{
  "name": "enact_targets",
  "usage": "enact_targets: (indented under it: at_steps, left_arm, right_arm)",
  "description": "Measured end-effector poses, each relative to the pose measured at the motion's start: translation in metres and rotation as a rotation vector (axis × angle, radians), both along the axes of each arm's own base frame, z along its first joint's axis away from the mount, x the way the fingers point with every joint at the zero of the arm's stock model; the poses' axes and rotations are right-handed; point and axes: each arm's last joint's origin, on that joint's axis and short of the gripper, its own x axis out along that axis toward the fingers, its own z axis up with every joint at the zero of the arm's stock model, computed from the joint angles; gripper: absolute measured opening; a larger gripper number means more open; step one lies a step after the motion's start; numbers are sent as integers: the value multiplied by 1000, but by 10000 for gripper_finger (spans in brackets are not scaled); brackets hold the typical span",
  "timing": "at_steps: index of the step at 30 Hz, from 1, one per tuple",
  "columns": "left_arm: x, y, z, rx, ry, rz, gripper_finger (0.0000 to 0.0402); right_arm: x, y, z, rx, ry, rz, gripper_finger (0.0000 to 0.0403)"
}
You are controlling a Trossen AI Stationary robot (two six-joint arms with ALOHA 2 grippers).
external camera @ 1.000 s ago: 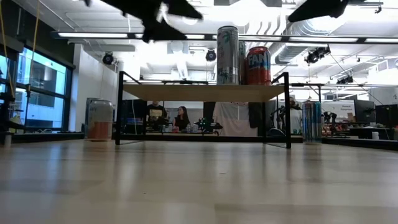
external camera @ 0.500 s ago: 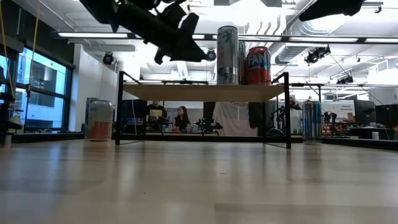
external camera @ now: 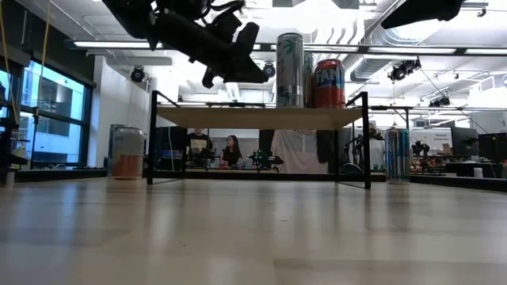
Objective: Place canned beverage on shelf
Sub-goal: Put the white-pink soda can on the shelf aligned with the white-pink soda can
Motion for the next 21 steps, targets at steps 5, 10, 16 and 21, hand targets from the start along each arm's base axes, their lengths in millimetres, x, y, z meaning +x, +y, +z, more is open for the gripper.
enact_targets:
  at_steps: [5, 10, 16, 21]
  left_arm:
    - [2, 5, 7, 12, -37, 10, 0]
    - [15, 11, 13, 17, -47, -51, 0]
    - [41, 15, 10, 12, 39, -68, 0]
    - [55, 18, 12, 20, 30, -70, 0]
  right_arm:
    - [0, -1, 0, -13, -7, -13, 390]
    - [0, -1, 0, -15, -9, -16, 390]
    - [0, -1, 0, -13, -11, -16, 390]
    - [0, -1, 0, -14, -11, -16, 390]
